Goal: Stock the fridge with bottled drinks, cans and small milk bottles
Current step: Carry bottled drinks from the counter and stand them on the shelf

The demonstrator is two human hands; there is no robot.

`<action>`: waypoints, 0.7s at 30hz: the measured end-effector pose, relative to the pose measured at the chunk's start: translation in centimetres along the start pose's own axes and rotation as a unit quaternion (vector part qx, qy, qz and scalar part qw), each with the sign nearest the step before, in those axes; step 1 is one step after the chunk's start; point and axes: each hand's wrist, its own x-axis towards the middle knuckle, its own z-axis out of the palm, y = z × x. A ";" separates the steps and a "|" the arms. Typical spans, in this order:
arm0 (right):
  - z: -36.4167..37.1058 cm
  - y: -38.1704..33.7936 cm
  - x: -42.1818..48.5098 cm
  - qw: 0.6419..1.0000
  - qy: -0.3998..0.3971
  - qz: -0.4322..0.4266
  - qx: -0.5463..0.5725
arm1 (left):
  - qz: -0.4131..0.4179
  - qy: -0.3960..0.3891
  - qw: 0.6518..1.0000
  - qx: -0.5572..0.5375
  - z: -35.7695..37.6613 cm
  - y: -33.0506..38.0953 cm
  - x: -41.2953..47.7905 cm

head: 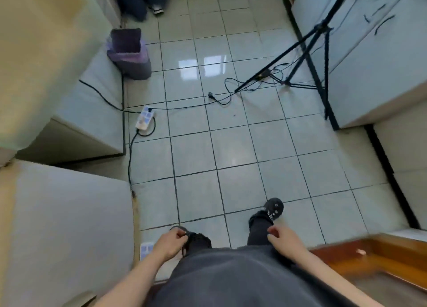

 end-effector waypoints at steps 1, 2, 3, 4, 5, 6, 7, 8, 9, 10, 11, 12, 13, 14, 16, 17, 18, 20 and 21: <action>-1.2 1.4 0.3 1.000 -0.008 -0.002 0.006 | -0.009 0.010 1.000 -0.007 0.0 1.4 0.4; -2.5 3.0 0.6 1.000 -0.016 -0.003 0.006 | -0.017 0.019 1.000 -0.013 0.3 2.8 0.8; -4.0 4.8 1.0 1.000 -0.020 -0.002 0.004 | -0.024 0.027 0.999 -0.021 0.5 4.5 1.3; -5.6 6.7 1.6 1.000 -0.017 -0.001 0.005 | -0.033 0.036 0.998 -0.026 0.8 6.3 1.8; -7.4 8.6 2.1 1.000 -0.011 0.002 0.008 | -0.042 0.041 0.998 -0.020 1.1 8.5 2.1; -9.3 10.7 2.6 1.000 -0.003 0.011 0.013 | -0.045 0.044 0.998 -0.005 1.6 10.9 2.5; -11.1 12.7 3.0 0.999 0.008 0.024 0.022 | -0.040 0.046 0.998 0.012 2.1 13.5 3.0; -12.9 14.7 3.3 0.999 0.020 0.038 0.032 | -0.031 0.046 0.998 0.028 2.8 16.4 3.5; -14.6 16.8 3.5 0.997 0.035 0.052 0.047 | -0.017 0.043 0.998 0.046 3.5 19.4 3.9; -16.1 18.9 3.7 0.994 0.052 0.067 0.065 | 0.002 0.037 0.997 0.063 4.3 22.7 4.2; -17.5 20.9 3.9 0.990 0.068 0.084 0.085 | 0.023 0.029 0.996 0.077 5.1 26.2 4.3; -18.7 22.8 3.9 0.985 0.082 0.105 0.108 | 0.045 0.018 0.995 0.090 6.0 29.6 4.4; -19.6 24.5 3.8 0.977 0.094 0.127 0.140 | 0.068 0.011 0.992 0.103 6.9 32.9 4.3; -20.3 26.0 3.8 0.967 0.107 0.147 0.178 | 0.094 0.003 0.988 0.123 7.6 36.1 4.3; -21.1 28.3 4.0 0.945 0.130 0.176 0.243 | 0.147 -0.015 0.973 0.177 8.9 42.0 4.4; -21.4 29.1 4.1 0.934 0.138 0.187 0.270 | 0.166 -0.022 0.964 0.206 9.5 44.6 4.8; -21.6 29.8 4.2 0.923 0.143 0.198 0.299 | 0.177 -0.030 0.956 0.232 10.0 47.1 5.3; -21.5 30.7 4.2 0.895 0.147 0.224 0.356 | 0.181 -0.045 0.945 0.270 10.8 51.3 6.4; -21.0 31.0 4.2 0.882 0.146 0.238 0.380 | 0.179 -0.053 0.941 0.282 11.2 53.1 7.1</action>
